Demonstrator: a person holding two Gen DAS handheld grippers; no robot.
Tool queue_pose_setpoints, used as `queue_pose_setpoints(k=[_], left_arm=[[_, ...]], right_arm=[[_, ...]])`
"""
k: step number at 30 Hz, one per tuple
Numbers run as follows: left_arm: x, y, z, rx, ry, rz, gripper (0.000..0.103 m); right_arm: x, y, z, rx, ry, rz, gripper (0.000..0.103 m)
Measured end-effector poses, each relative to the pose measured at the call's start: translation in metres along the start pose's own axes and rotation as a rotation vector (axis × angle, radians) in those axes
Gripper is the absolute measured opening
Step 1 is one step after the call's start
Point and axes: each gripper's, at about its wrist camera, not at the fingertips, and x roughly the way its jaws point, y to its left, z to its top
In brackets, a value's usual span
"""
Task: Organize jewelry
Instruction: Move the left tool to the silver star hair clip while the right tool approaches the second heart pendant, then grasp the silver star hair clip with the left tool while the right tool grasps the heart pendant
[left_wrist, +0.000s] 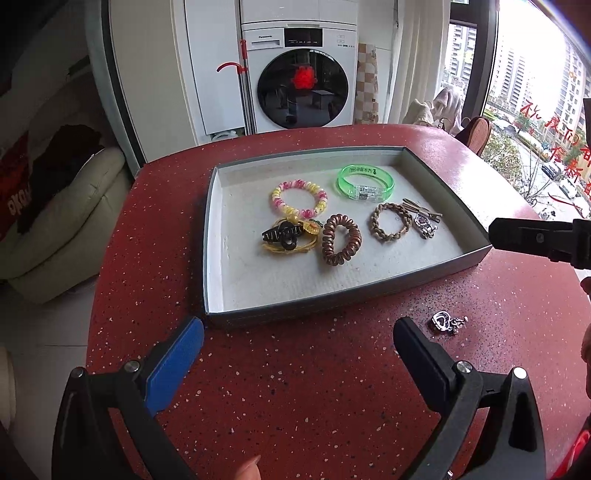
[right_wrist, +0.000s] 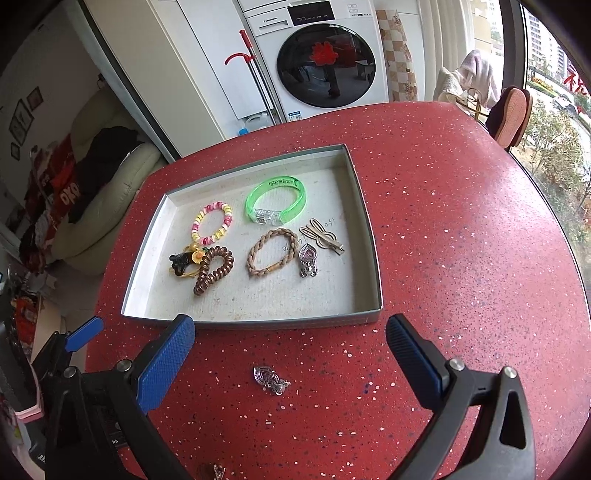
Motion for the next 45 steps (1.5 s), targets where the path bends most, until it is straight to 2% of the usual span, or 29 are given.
queue_pose_setpoints(k=[5, 13, 18, 23, 29, 35, 42, 44, 45], left_arm=[[-0.009, 0.001, -0.019, -0.001, 0.020, -0.017, 0.103], [-0.027, -0.018, -0.058, 0.017, 0.095, -0.133, 0.103], [-0.040, -0.028, -0.078, 0.014, 0.110, -0.154, 0.103], [-0.048, -0.032, -0.094, -0.011, 0.129, -0.173, 0.103], [-0.050, -0.041, -0.108, -0.023, 0.153, -0.186, 0.103], [-0.042, -0.057, -0.117, 0.006, 0.181, -0.188, 0.103], [-0.037, -0.075, -0.112, 0.028, 0.160, -0.161, 0.103], [-0.036, -0.079, -0.111, 0.036, 0.164, -0.158, 0.098], [-0.034, -0.081, -0.112, 0.037, 0.167, -0.155, 0.098]], right_arm=[[-0.013, -0.002, -0.012, -0.020, -0.006, -0.023, 0.103], [-0.027, -0.002, -0.041, -0.067, 0.000, -0.020, 0.103], [-0.029, -0.005, -0.062, -0.068, 0.030, 0.004, 0.103], [-0.028, -0.018, -0.078, -0.025, 0.065, -0.011, 0.103], [-0.027, -0.033, -0.091, 0.013, 0.082, -0.024, 0.103], [-0.021, -0.026, -0.095, -0.034, 0.097, -0.035, 0.103], [-0.014, -0.013, -0.091, -0.083, 0.099, -0.019, 0.103], [-0.011, -0.008, -0.087, -0.102, 0.097, -0.013, 0.101], [-0.009, -0.006, -0.086, -0.113, 0.097, -0.009, 0.096]])
